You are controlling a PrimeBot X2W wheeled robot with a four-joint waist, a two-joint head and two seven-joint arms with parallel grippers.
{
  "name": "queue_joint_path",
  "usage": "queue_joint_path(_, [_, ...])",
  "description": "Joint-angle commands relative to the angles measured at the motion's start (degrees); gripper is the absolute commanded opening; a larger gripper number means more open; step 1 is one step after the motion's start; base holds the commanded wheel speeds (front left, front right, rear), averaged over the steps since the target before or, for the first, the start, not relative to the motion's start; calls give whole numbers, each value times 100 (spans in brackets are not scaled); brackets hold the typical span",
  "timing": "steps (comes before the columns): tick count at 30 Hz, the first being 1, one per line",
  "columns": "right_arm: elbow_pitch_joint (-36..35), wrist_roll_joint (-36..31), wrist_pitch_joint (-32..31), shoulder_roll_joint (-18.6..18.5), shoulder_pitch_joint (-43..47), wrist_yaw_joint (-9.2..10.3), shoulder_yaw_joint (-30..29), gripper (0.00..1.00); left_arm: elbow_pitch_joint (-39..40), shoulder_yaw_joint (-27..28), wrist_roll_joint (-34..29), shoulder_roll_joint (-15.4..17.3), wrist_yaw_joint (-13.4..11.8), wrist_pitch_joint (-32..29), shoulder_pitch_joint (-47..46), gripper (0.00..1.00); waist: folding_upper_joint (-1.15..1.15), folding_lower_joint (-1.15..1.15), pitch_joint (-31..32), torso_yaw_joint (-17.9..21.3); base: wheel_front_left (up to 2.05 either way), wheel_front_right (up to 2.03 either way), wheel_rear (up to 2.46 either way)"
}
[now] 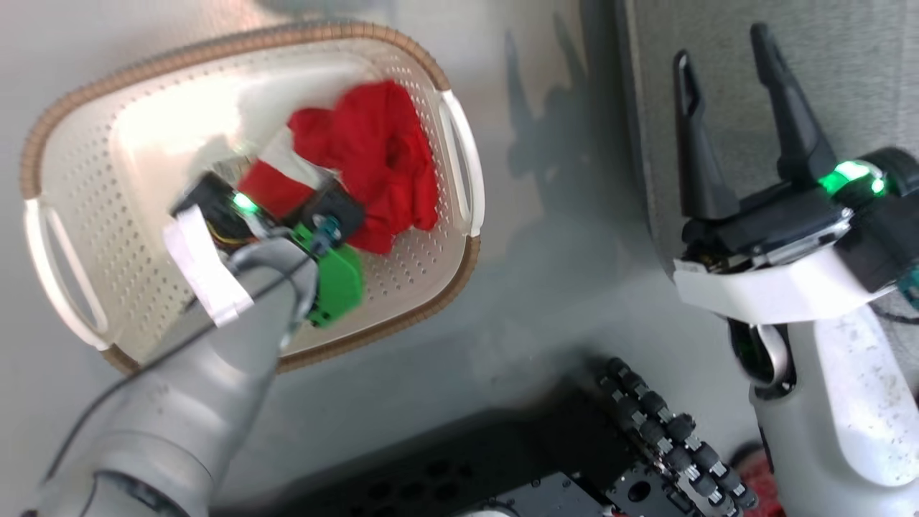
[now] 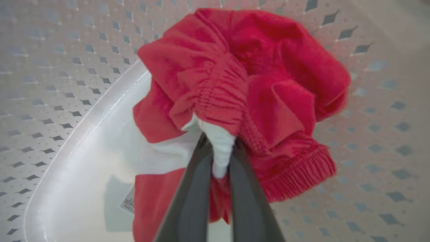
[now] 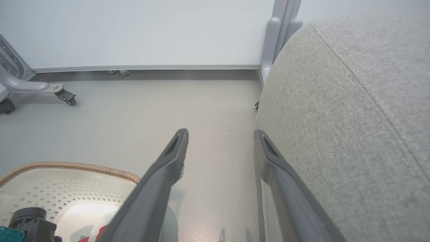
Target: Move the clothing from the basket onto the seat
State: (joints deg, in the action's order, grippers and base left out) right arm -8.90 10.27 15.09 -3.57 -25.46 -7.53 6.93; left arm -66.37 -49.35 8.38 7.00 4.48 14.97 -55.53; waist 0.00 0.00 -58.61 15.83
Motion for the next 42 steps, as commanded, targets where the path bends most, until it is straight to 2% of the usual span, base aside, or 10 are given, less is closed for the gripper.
queue_joint_path(1, [67, -53, 10, -12, 161, 8, 4, 100, 245, 26, 59, -22, -40, 26, 251, 0, 0, 0, 813, -332, 0, 0, 0])
queue_joint_path(12, [528, -54, 10, -71, 961, 8, 97, 100, 1948, 552, 474, -36, -355, 26, 1989, 0, 0, 0, 2889, -747, 0, 0, 0])
queue_joint_path(22, [974, -11, 10, -131, 1848, 8, 247, 100, 3279, 1232, 620, -84, -616, 26, 3298, 0, 0, 0, 4475, -1005, 0, 0, 0])
queue_joint_path(34, [1309, 6, 10, -84, 2620, 8, 565, 100, 4412, 1976, 423, -55, -781, 26, 4223, 0, 0, 0, 5670, -919, 0, 0, 0])
queue_joint_path(42, [1400, 28, 10, -37, 2840, 8, 671, 100, 4891, 2264, 295, -96, -732, 27, 4272, 0, 0, 0, 5952, -871, 0, 0, 0])
